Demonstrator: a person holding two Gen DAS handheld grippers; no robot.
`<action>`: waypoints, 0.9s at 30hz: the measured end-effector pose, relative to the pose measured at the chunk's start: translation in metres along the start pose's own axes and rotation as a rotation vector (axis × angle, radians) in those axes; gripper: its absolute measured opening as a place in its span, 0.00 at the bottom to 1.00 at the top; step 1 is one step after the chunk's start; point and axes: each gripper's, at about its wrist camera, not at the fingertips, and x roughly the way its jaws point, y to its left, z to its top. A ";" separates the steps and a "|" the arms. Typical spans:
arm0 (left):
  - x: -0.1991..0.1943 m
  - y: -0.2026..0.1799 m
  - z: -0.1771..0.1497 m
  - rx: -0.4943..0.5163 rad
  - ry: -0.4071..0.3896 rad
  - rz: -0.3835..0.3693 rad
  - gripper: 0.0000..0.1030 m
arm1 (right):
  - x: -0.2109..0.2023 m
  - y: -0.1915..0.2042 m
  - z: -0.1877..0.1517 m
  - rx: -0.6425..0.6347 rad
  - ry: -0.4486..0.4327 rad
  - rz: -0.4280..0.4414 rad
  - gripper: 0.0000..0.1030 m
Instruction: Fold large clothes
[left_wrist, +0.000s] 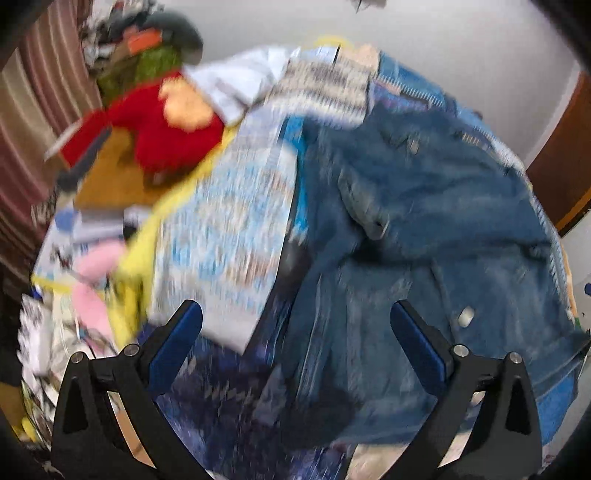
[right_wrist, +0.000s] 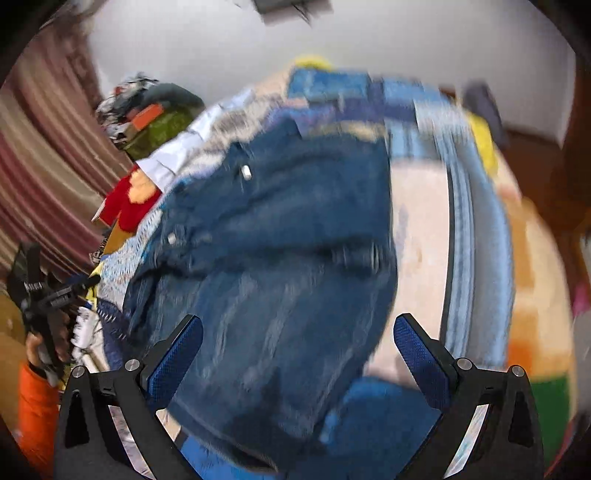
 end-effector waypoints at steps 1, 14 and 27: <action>0.011 0.006 -0.013 -0.014 0.038 -0.001 1.00 | 0.003 -0.004 -0.007 0.019 0.018 0.007 1.00; 0.077 0.004 -0.098 -0.093 0.273 -0.185 0.66 | 0.034 0.005 -0.056 0.027 0.144 0.098 0.56; 0.002 -0.035 -0.042 -0.015 0.094 -0.273 0.18 | 0.013 0.031 -0.035 -0.070 0.013 0.140 0.12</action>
